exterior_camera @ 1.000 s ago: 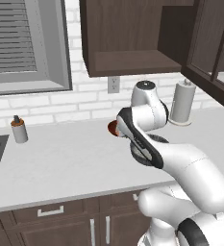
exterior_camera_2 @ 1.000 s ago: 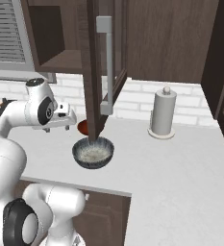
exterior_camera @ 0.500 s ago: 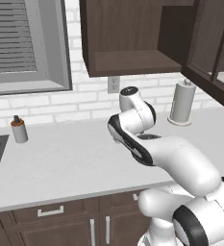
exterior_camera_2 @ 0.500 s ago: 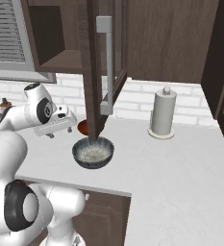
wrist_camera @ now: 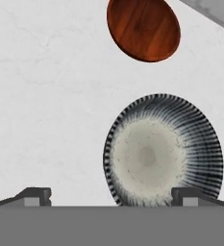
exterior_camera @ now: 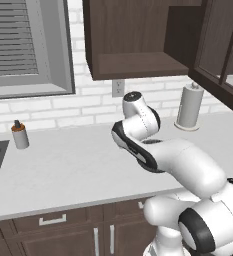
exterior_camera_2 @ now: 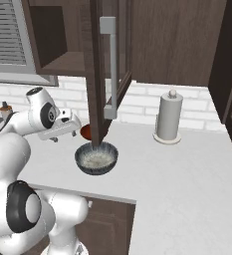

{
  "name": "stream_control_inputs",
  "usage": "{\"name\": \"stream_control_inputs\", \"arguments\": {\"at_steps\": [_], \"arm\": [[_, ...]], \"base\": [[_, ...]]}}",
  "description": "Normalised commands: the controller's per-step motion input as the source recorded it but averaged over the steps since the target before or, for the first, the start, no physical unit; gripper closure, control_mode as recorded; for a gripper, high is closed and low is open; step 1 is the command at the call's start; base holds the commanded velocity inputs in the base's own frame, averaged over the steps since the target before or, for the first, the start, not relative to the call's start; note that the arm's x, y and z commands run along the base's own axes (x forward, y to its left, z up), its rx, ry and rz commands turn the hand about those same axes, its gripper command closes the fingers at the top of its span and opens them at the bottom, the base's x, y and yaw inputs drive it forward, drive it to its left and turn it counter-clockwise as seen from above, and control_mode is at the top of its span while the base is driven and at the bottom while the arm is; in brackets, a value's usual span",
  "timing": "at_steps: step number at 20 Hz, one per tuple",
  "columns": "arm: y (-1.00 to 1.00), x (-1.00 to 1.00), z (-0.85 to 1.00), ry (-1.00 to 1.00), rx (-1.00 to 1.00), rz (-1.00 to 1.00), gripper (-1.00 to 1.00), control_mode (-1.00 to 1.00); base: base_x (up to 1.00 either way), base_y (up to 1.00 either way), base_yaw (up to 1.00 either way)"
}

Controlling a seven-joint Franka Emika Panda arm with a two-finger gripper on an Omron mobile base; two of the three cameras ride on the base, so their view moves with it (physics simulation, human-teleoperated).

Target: Pick up the bowls on the counter and stack them on top of one another in the open cabinet. Place the smaller bowl on top of the larger bowl.

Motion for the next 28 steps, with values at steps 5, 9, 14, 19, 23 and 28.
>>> {"name": "stream_control_inputs", "arguments": {"at_steps": [5, 9, 14, 19, 23, 28], "arm": [[-0.03, 0.00, 0.00, -0.01, 0.00, 0.00, -1.00, -1.00], [-0.04, 0.00, -0.04, -0.02, 0.00, 0.00, -1.00, -1.00], [-0.07, 0.11, -0.10, -0.02, 0.00, 0.00, -1.00, -1.00], [-0.09, 0.49, -0.13, 0.00, 0.01, 0.00, -1.00, -1.00], [-0.09, 0.58, -0.21, 0.00, 0.00, 0.00, -1.00, -1.00], [0.00, 0.43, -0.22, 0.00, 0.00, 0.00, -1.00, -1.00]], "base": [[0.00, 0.00, 0.00], [0.00, 0.00, 0.00], [0.00, 0.00, 0.00], [0.00, 0.00, 0.00], [0.00, 0.00, 0.00], [0.00, 0.00, 0.00]]}}
